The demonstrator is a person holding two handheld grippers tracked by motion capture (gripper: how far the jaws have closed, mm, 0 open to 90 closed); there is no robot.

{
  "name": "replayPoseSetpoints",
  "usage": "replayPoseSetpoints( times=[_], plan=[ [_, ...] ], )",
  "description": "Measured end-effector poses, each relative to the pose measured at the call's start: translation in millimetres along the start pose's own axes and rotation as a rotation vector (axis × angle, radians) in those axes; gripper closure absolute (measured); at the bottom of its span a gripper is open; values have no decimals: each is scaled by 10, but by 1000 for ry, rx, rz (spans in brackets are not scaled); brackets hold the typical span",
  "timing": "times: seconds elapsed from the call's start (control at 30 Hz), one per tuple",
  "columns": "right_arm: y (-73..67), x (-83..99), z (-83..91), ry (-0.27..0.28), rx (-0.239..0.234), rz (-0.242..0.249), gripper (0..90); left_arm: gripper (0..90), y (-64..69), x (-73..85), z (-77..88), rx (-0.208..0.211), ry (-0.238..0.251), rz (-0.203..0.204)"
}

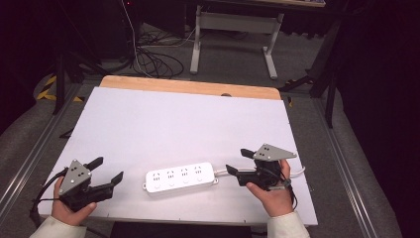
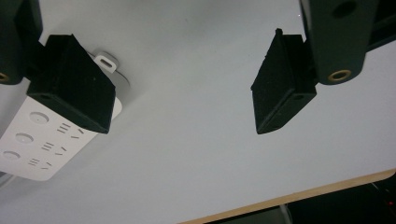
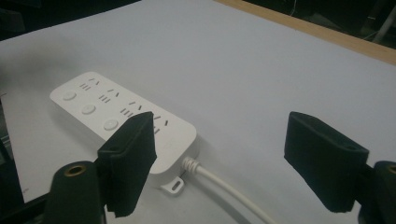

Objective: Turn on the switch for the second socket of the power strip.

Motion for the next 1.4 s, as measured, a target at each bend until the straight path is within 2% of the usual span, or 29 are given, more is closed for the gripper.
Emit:
replayPoseSetpoints(
  times=[0.13,0.5,0.67,0.8,1.03,1.17,1.4],
  plan=[
    [87,118,29,-22,10,-15,234,220,0,0,2,2,-1,0],
    [239,367,59,-35,29,-44,213,220,-9,1,30,-4,0,10],
    [277,458,49,-53,39,-46,203,220,-6,3,27,-4,-5,6],
    [306,548,54,-72,70,-34,186,220,-1,4,24,-3,-5,4],
    [352,683,71,-68,64,-71,184,215,17,13,15,11,-20,0],
    [374,780,66,-82,66,-79,194,207,38,22,27,14,-30,-25],
    [370,811,102,-77,78,-59,210,201,37,25,18,10,-28,-24]
  ],
)
Point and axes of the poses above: each handheld gripper's, and its own axes: z roughly backward along the jaws, x roughly out of its underside, y roughly to its right, the point moved 2 cm from there along -z, roughly forward along the jaws, and after that the axes turned 6 degrees about -z, right-handed, at the moved point
